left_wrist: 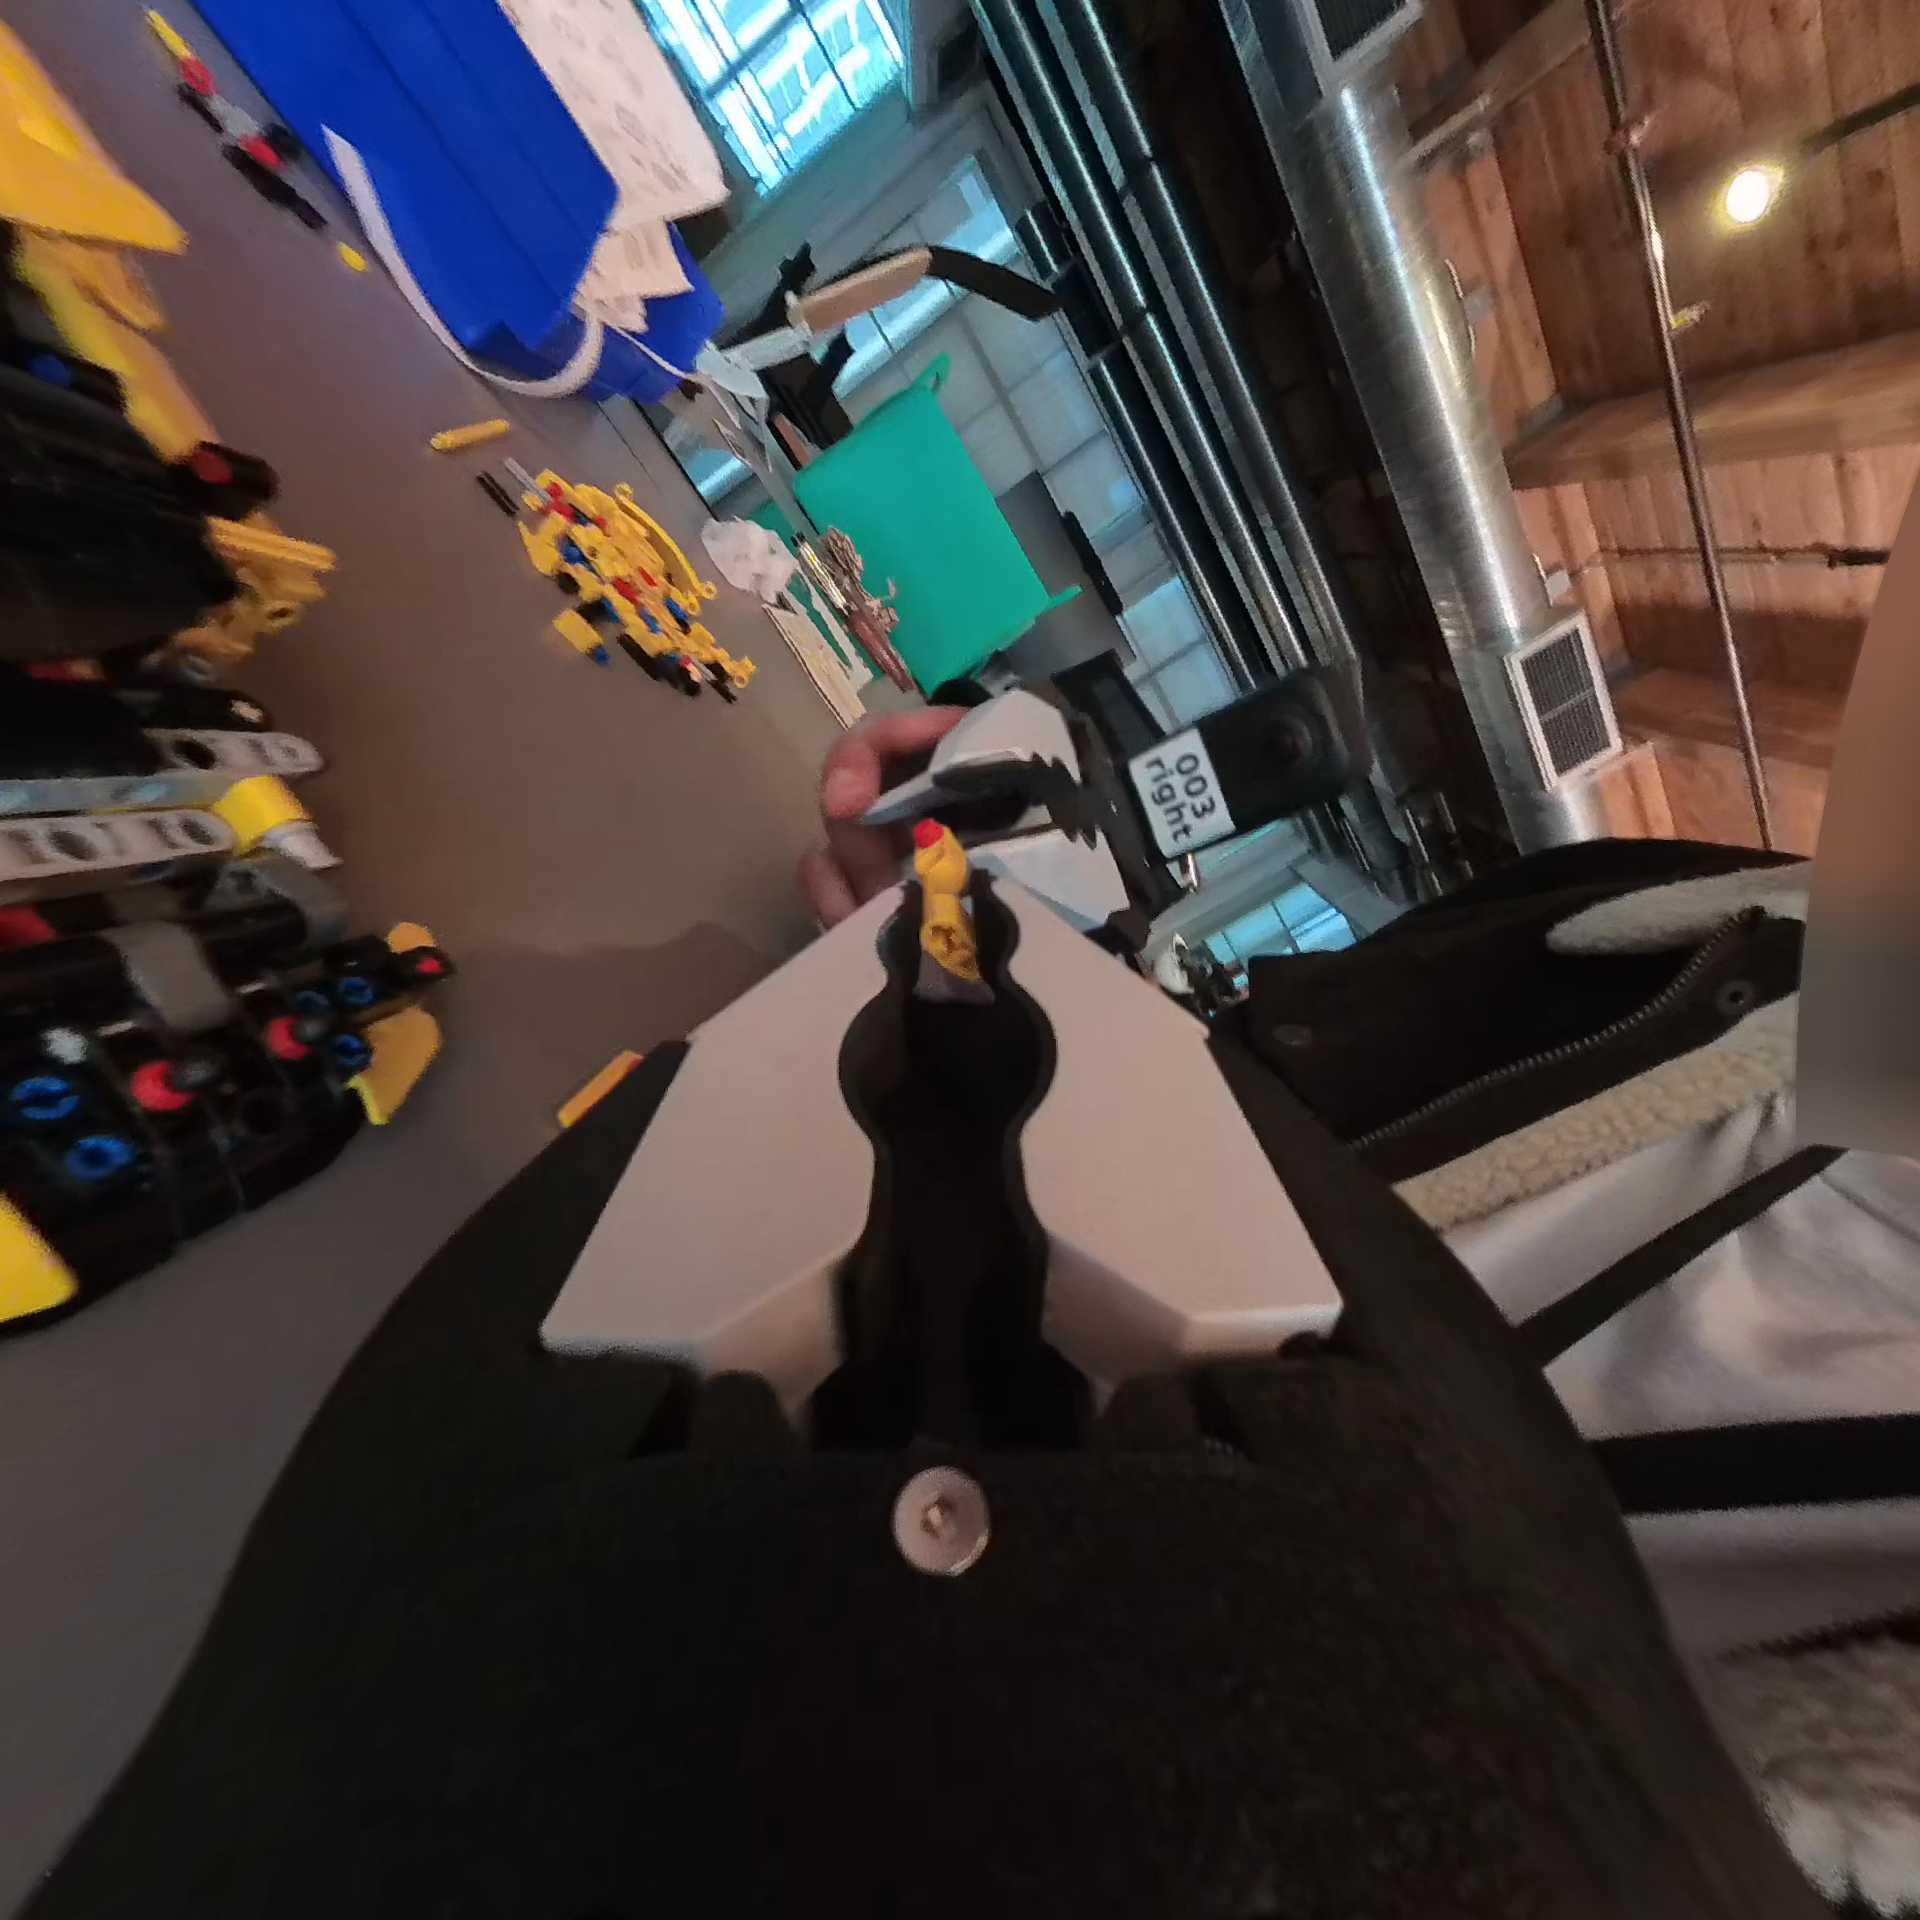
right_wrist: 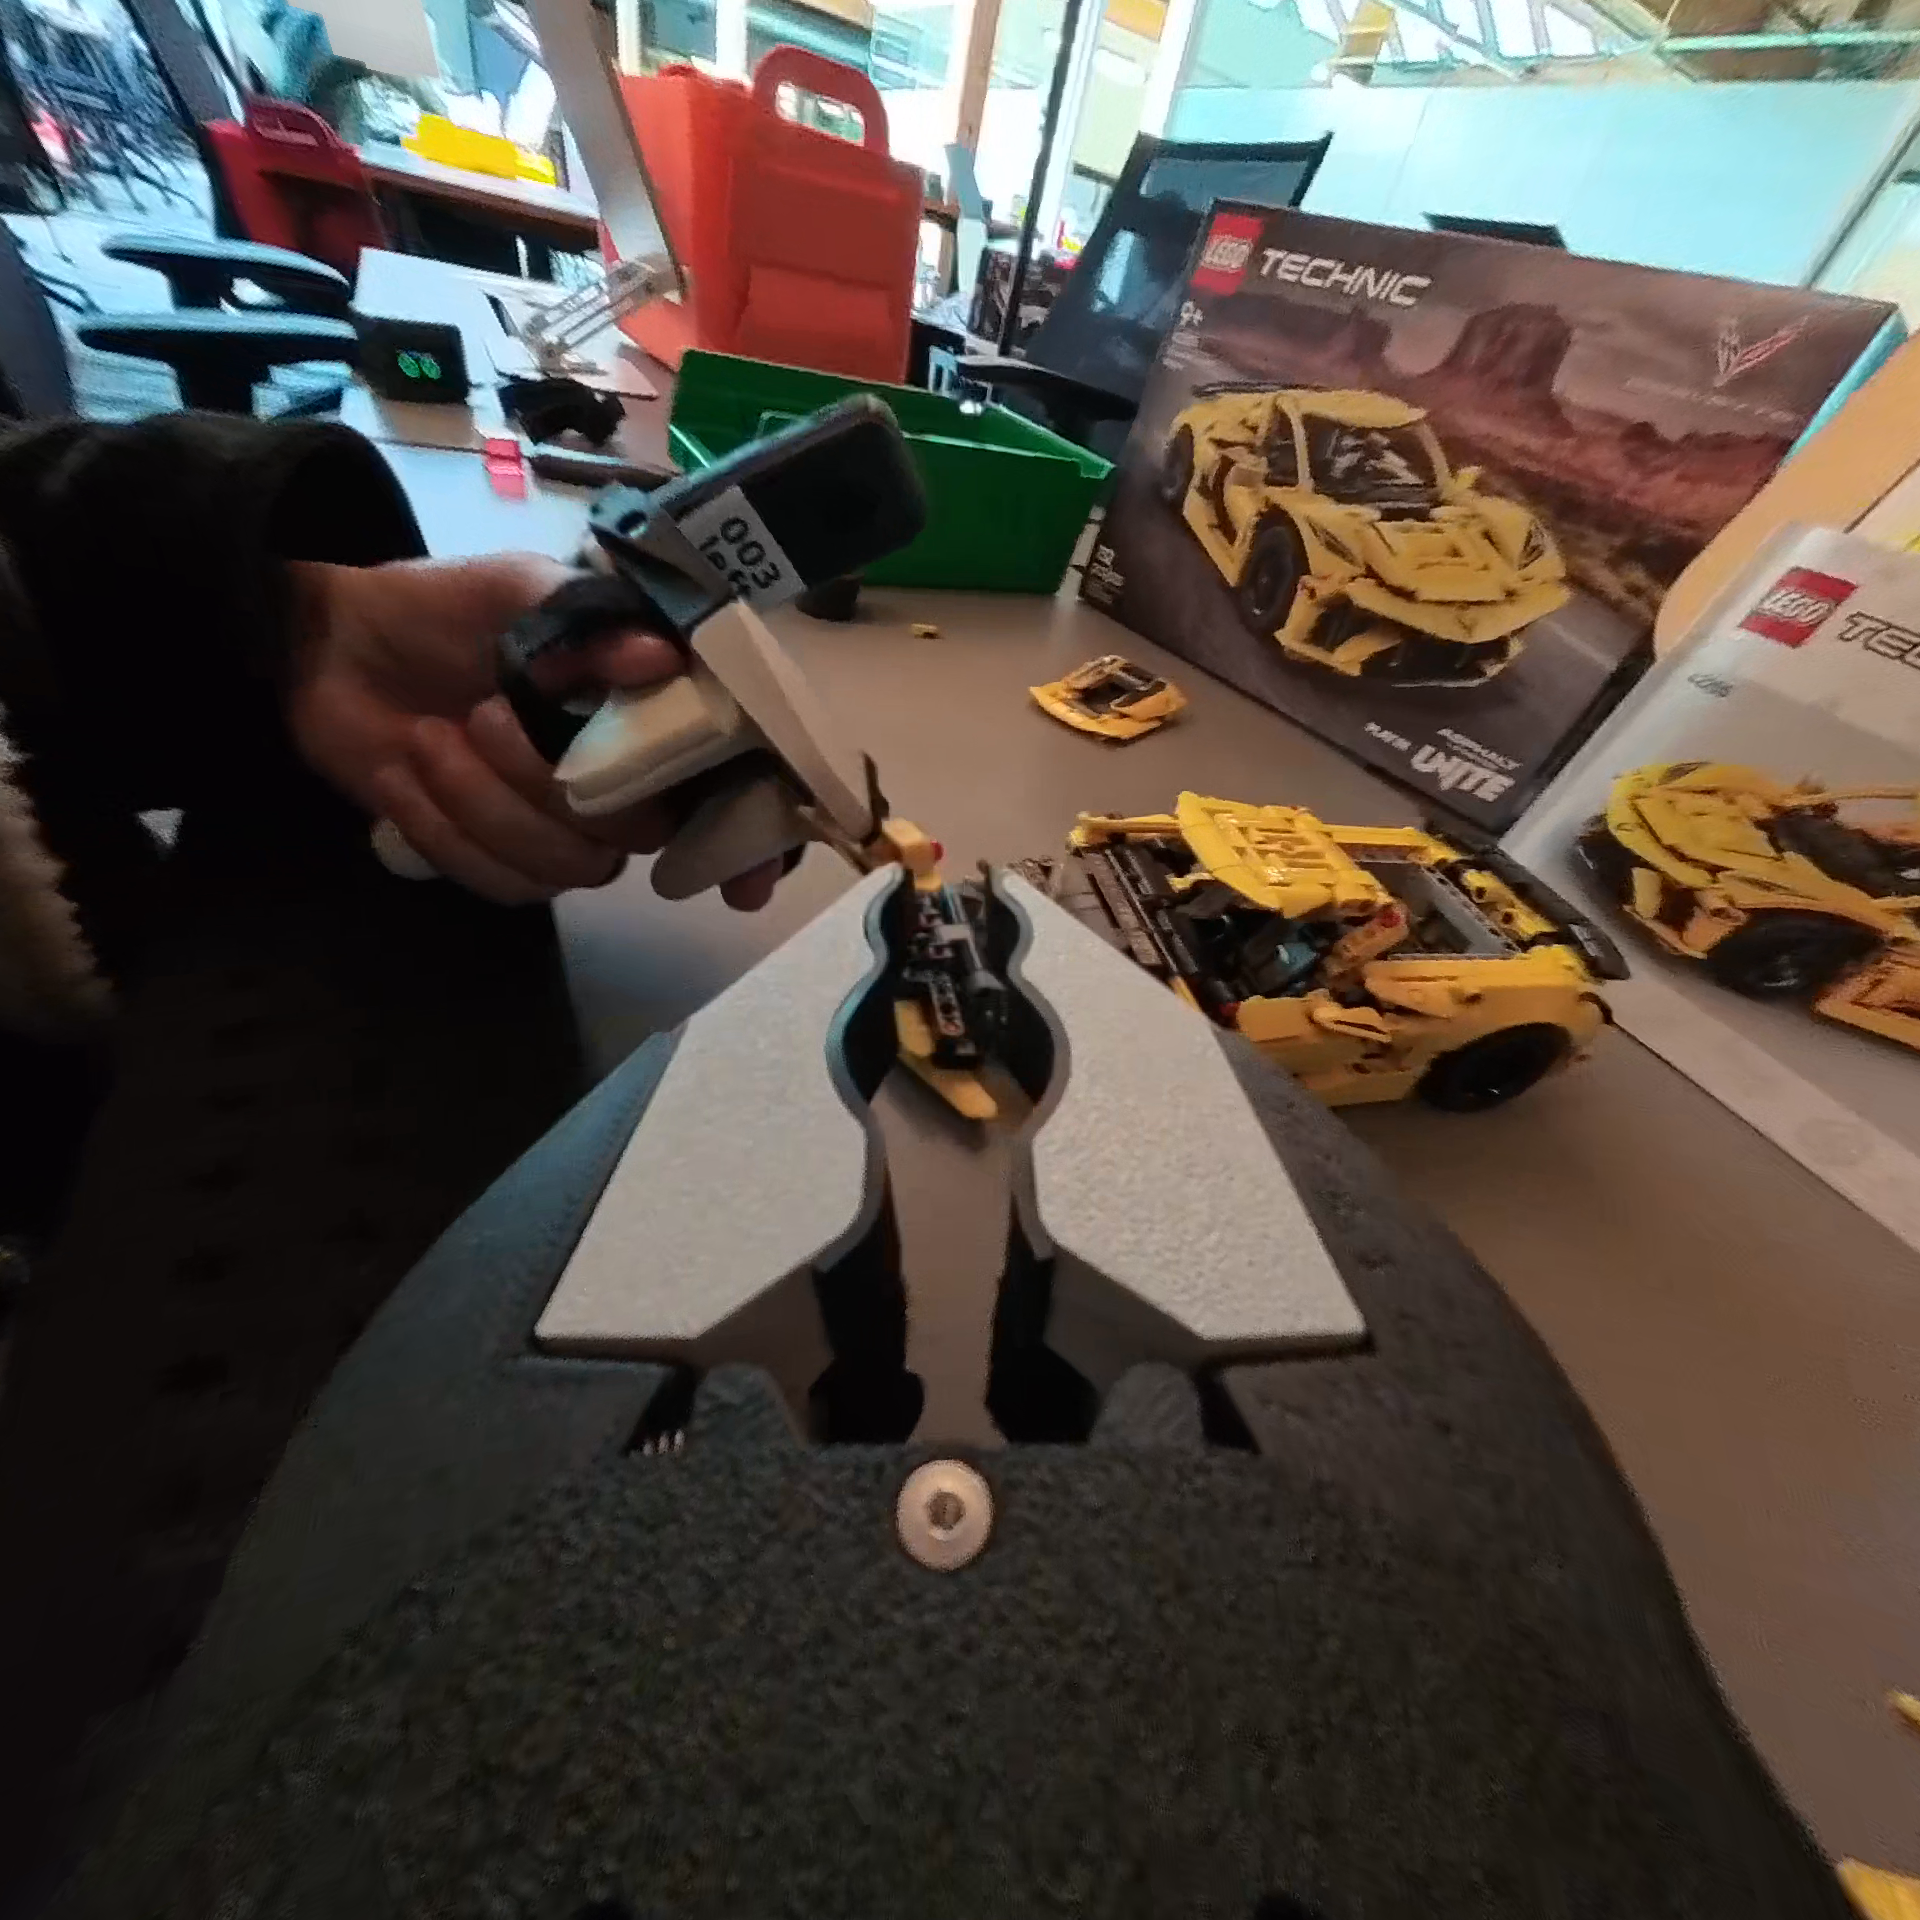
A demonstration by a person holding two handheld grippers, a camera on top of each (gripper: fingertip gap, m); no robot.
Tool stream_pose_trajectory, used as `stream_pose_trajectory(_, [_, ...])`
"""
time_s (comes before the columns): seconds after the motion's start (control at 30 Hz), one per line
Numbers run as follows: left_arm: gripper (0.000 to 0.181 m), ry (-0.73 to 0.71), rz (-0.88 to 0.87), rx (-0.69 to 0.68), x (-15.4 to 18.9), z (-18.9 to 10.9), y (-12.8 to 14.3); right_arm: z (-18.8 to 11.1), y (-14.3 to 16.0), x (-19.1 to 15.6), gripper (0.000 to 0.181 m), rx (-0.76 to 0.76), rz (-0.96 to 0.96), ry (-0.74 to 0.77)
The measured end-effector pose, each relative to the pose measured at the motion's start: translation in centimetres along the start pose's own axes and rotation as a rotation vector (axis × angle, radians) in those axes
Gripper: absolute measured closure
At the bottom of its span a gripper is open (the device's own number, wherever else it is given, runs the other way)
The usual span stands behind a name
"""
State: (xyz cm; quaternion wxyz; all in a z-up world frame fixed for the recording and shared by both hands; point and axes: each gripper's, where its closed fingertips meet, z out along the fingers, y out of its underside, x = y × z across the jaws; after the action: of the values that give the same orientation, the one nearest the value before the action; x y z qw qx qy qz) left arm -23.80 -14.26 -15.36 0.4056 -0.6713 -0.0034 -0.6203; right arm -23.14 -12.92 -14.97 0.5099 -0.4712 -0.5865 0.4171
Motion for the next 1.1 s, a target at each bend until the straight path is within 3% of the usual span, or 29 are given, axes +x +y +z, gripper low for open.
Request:
stream_pose_trajectory(0.13, [0.173, -0.051, -0.028, 0.007, -1.1, -0.1, -0.2, 0.9, 2.0, 0.9, 0.156, -0.133, -0.104, 0.104])
stream_pose_trajectory(0.37, [0.173, -0.216, 0.067, -0.022, -2.7, 0.5, 0.3, 0.9, 2.4, 2.0, 0.155, -0.17, -0.087, 0.177])
stream_pose_trajectory(0.57, [0.173, -0.267, 0.105, -0.046, -3.2, 1.0, 0.6, 0.8, 2.7, 2.2, 0.158, -0.199, -0.106, 0.204])
stream_pose_trajectory(0.77, [0.173, -0.25, 0.102, 0.048, -3.2, 0.2, -0.9, -0.1, 2.5, 3.8, 0.159, -0.126, 0.11, 0.197])
stream_pose_trajectory(0.93, [0.173, -0.383, 0.469, 0.03, -2.2, -0.4, -1.5, -0.4, 2.1, 3.4, 0.16, -0.039, 0.399, 0.03])
stream_pose_trajectory(1.1, [0.174, -0.67, 0.977, -0.045, -2.9, -0.3, -1.5, 0.2, 0.5, 1.5, 0.167, 0.014, 0.393, -0.031])
